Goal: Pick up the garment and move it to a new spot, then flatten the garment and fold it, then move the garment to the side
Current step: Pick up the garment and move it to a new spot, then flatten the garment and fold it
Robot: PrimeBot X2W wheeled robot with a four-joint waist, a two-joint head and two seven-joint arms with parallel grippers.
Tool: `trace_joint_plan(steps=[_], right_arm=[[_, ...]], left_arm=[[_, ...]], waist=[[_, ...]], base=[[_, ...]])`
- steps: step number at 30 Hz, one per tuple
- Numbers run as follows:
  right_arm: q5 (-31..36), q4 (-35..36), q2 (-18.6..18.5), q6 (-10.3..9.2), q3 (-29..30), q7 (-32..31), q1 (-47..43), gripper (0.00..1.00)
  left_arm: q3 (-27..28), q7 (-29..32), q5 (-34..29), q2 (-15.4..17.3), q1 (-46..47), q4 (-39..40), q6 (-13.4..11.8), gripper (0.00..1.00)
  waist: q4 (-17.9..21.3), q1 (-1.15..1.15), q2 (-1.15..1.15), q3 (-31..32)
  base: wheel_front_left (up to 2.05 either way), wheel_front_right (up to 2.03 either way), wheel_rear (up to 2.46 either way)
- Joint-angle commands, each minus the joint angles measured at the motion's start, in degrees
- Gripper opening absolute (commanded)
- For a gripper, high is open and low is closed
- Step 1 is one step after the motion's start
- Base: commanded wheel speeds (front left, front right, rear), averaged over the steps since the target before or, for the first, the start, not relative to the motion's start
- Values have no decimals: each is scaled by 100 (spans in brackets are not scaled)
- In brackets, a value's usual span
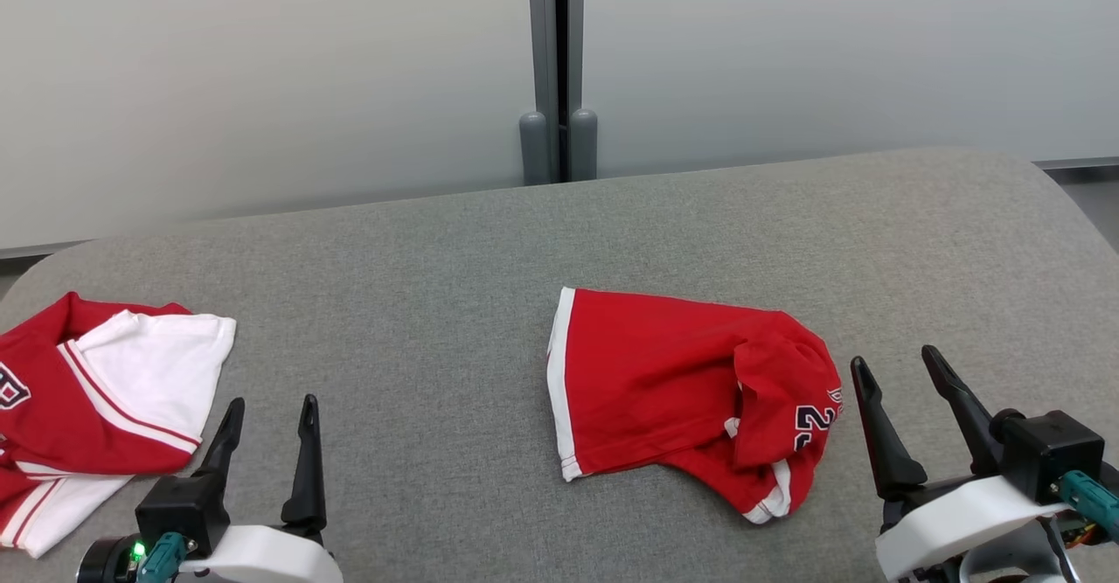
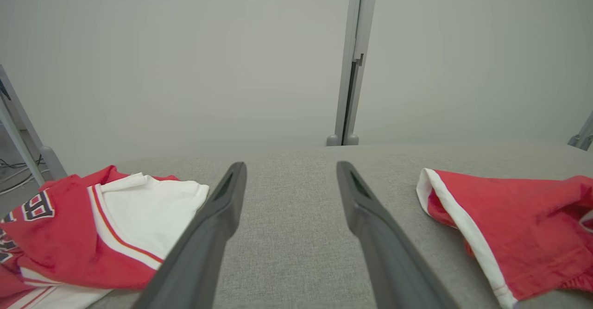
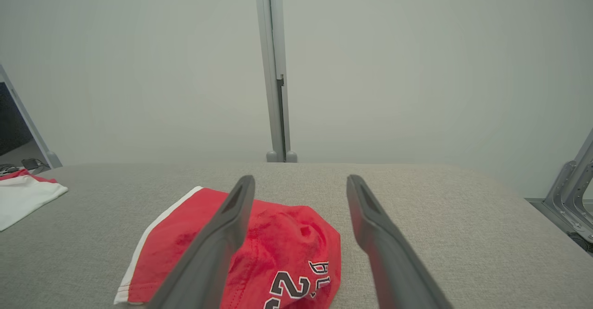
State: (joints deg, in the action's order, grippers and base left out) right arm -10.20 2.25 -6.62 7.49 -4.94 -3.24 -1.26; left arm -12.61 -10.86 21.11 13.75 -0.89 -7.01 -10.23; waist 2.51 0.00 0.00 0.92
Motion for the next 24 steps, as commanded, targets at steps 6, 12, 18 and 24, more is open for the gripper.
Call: trace_joint_plan(steps=[6, 12, 18, 24], right_arm=[[15, 68, -54, 0, -2, -70, -110, 100], [12, 102, -59, 0, 9, -89, -129, 100], [-1, 115, -85, 0, 2, -93, -130, 100], [1, 120, -56, 0, 16, -98, -152, 100]], left_arm=[[-21, 98, -8, 78, -212, 134, -73, 100], [-16, 135, 30, 102, -265, 202, -108, 100], [-33, 146, 6, 116, -282, 213, -180, 100], [-71, 171, 19, 125, -306, 183, -199, 100]], waist=[[6, 0, 0, 102], [3, 0, 0, 145], [0, 0, 0, 151], [2, 0, 0, 164]], base=[[0, 0, 0], [0, 0, 0], [0, 0, 0], [0, 0, 0]])
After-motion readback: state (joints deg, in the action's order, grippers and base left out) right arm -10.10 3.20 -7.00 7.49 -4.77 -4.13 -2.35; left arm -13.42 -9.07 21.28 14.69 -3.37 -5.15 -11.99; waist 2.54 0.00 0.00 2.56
